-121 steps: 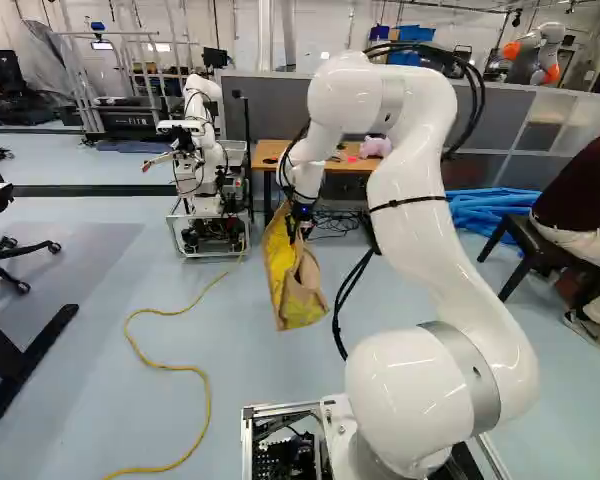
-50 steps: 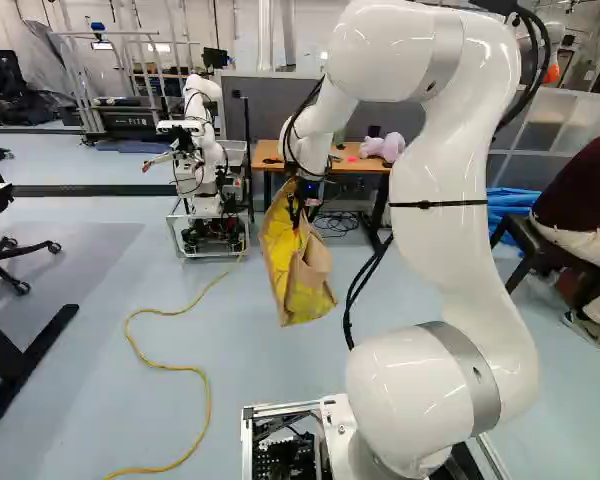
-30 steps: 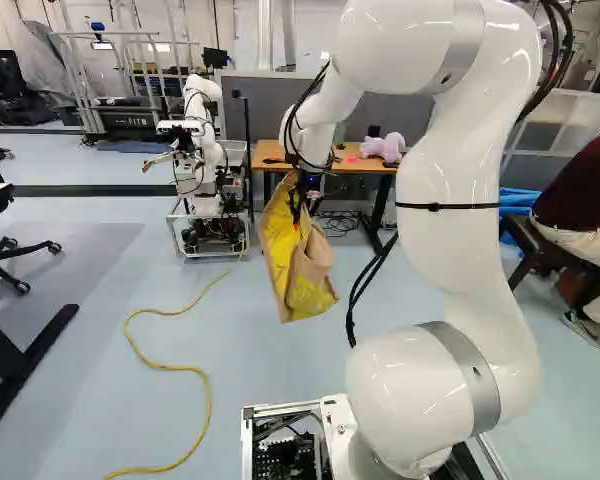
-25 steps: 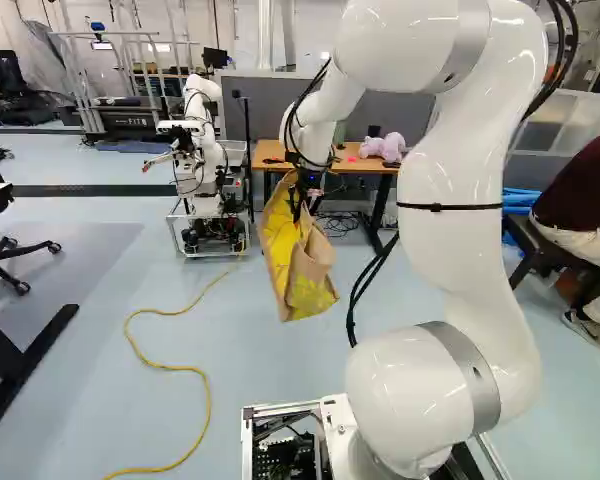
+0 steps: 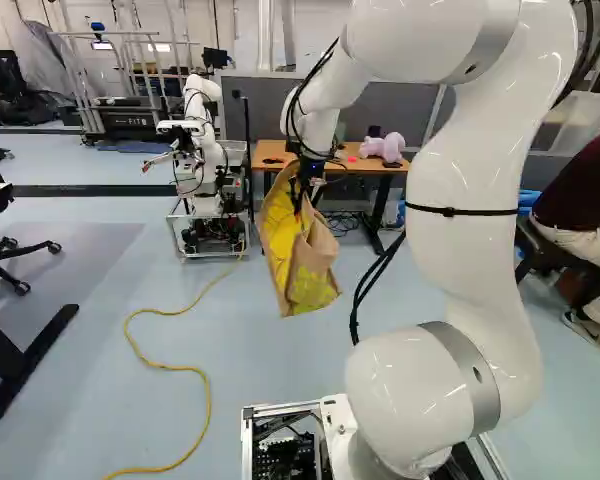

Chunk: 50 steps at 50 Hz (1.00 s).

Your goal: Pick up the bag on the ground and place it on the table

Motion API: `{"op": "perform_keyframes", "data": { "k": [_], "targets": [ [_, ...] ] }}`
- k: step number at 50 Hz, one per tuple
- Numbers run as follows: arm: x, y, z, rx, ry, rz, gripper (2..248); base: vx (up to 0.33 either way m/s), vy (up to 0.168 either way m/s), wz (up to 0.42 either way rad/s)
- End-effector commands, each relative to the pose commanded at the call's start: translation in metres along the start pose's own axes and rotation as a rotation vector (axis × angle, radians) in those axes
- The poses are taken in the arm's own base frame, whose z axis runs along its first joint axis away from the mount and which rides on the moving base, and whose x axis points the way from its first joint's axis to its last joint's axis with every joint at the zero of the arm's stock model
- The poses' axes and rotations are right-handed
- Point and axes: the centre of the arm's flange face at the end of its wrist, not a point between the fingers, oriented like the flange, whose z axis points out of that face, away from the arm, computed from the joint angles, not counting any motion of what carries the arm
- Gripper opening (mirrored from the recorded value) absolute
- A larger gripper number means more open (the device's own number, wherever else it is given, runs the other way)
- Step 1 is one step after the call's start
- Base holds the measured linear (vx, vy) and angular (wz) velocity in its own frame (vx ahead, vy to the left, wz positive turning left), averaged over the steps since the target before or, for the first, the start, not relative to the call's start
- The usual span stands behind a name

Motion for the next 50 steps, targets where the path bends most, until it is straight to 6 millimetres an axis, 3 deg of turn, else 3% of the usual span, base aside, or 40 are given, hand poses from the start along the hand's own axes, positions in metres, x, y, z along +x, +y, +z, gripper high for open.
{"op": "perform_keyframes", "data": {
  "k": [50],
  "targets": [
    [0.002, -0.007, -0.075, 0.019, 0.023, -0.012, 35, 0.000, 0.000, 0.000]
  ]
}}
